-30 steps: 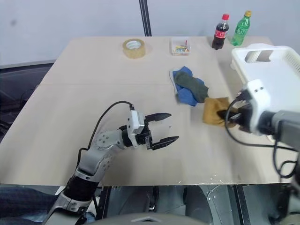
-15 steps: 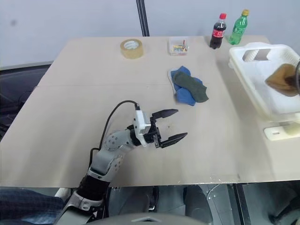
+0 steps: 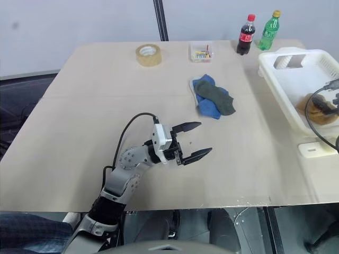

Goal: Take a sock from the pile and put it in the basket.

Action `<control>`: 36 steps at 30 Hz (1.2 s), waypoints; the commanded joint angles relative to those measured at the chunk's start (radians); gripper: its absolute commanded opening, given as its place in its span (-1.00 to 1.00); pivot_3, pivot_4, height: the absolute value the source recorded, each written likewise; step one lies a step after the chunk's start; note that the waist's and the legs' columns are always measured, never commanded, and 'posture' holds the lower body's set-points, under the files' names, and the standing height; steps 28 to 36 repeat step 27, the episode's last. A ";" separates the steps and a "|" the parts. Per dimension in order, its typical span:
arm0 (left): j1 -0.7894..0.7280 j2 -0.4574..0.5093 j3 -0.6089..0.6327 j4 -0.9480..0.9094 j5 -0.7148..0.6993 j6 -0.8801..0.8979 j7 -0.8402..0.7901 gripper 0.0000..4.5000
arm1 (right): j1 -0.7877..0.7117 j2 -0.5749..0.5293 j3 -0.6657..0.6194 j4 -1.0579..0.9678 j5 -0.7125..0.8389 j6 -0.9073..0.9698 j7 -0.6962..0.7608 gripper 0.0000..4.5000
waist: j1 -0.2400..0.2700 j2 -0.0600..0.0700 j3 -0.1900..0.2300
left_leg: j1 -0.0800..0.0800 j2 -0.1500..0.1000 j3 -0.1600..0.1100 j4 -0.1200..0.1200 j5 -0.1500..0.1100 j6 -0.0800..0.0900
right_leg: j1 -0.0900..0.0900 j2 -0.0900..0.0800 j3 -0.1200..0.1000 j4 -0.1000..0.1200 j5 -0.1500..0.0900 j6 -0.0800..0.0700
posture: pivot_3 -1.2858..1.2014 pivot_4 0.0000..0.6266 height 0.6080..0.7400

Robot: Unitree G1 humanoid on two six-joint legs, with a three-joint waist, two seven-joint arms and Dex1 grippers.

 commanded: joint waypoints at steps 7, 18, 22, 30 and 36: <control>0.081 0.084 0.080 -0.083 0.005 0.070 0.073 1.00 | 0.300 0.205 -0.177 -0.611 0.431 0.050 0.222 0.85 | 0.003 -0.001 0.000 | -0.001 0.003 -0.004 0.000 0.000 0.000 | 0.002 0.003 -0.002 -0.002 0.000 0.000 | 0.03 -0.52 0.97; 0.394 0.219 0.221 -0.330 -0.023 0.205 0.172 1.00 | 0.690 0.312 -0.098 -0.753 0.397 -0.064 0.352 0.85 | 0.003 -0.001 0.001 | 0.001 0.000 -0.004 0.001 -0.001 0.001 | 0.003 -0.001 -0.002 -0.001 0.000 0.000 | 0.03 -0.52 0.97; 0.496 0.243 0.298 -0.419 -0.045 0.243 0.214 1.00 | 0.704 0.293 -0.116 -0.664 0.380 -0.123 0.418 0.85 | 0.003 -0.001 0.001 | 0.002 0.001 -0.003 0.001 -0.001 0.001 | 0.003 -0.001 -0.002 -0.001 0.000 0.000 | 0.03 -0.52 0.97; 0.540 0.253 0.361 -0.456 -0.044 0.259 0.256 1.00 | 0.683 0.293 -0.101 -0.640 0.383 -0.124 0.441 0.85 | 0.006 -0.001 0.001 | 0.002 0.001 -0.004 0.001 -0.001 0.001 | 0.004 -0.001 -0.003 -0.001 0.000 0.000 | 0.03 -0.52 0.97; 0.540 0.253 0.361 -0.456 -0.044 0.259 0.256 1.00 | 0.683 0.293 -0.101 -0.640 0.383 -0.124 0.441 0.85 | 0.006 -0.001 0.001 | 0.002 0.001 -0.004 0.001 -0.001 0.001 | 0.004 -0.001 -0.003 -0.001 0.000 0.000 | 0.03 -0.52 0.97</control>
